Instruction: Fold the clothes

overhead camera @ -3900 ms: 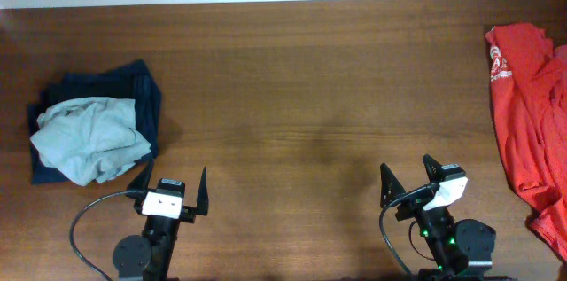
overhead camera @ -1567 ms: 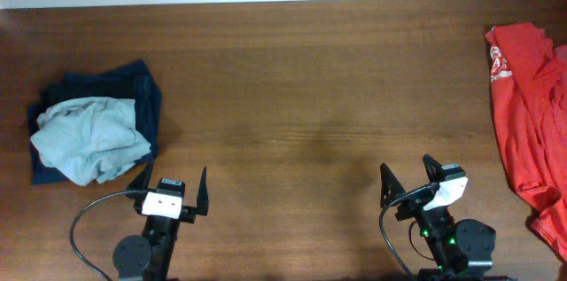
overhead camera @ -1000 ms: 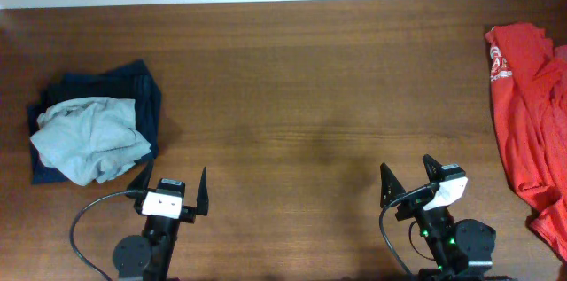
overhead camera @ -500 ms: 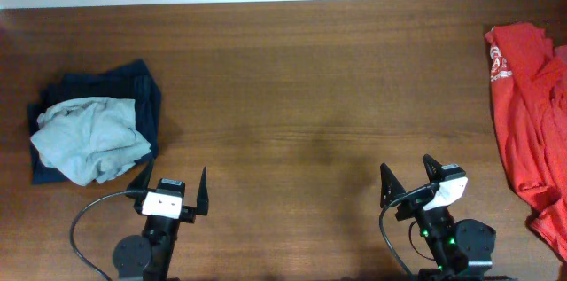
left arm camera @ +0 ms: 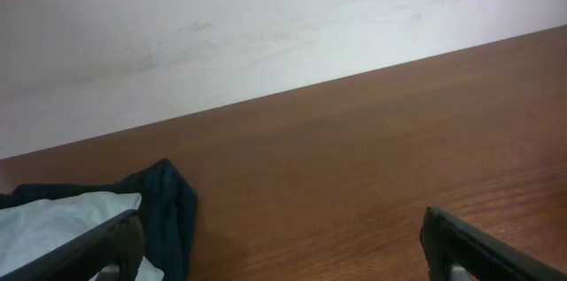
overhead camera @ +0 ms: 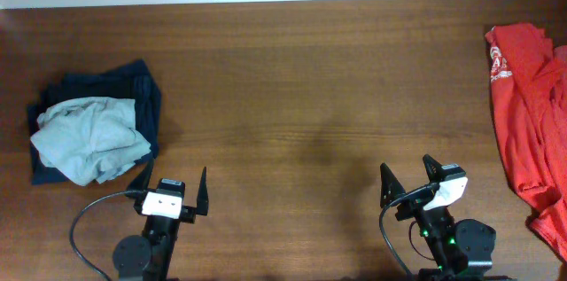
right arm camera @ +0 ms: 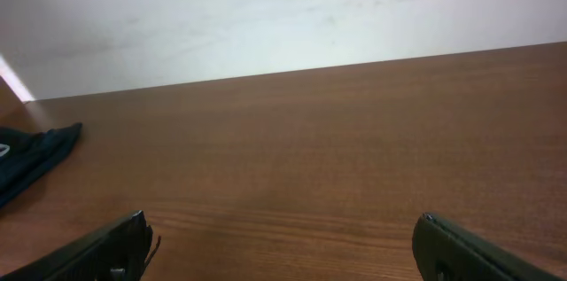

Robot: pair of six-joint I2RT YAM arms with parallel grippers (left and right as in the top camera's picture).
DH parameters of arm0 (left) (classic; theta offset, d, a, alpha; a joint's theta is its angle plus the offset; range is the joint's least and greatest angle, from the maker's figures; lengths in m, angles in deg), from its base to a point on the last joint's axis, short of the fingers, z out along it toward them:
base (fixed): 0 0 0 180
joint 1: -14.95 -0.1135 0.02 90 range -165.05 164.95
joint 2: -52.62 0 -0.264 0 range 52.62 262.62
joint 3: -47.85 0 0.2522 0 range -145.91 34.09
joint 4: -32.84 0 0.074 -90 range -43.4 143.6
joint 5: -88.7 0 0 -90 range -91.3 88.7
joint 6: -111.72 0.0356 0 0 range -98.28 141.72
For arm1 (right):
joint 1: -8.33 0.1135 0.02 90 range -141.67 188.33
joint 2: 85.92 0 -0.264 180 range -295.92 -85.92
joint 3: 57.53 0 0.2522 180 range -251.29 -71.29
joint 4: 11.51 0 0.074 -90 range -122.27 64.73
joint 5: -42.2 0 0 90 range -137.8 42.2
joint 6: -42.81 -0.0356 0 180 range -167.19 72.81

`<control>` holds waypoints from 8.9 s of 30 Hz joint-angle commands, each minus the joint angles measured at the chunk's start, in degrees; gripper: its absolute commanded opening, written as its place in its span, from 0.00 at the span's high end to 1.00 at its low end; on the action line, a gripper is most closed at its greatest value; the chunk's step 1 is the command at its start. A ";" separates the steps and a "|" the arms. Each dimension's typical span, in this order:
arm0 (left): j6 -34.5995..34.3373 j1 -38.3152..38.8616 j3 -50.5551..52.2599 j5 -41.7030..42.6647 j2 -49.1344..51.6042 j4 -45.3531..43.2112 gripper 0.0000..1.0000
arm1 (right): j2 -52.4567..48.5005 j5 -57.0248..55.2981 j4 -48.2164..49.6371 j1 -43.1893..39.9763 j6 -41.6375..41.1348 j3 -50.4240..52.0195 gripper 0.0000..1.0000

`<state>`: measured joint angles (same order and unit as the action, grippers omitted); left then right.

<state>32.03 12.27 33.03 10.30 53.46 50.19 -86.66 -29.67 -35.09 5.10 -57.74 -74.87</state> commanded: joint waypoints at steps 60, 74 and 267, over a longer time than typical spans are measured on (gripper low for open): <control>-13.27 0.17 -53.99 11.72 54.01 41.94 0.01 | -67.71 -8.79 -49.88 -17.97 -8.44 -66.75 0.01; -11.74 0.20 -53.96 11.52 57.88 41.27 0.01 | -81.66 -12.68 -49.66 -45.66 -16.24 -66.73 0.03; -8.55 0.20 -53.96 11.50 57.99 40.52 0.01 | -115.78 -6.82 -30.10 -29.29 -14.62 -80.00 0.46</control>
<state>22.17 12.27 -20.04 21.82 111.41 90.91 -202.37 -35.46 -62.61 -25.06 -70.11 -154.53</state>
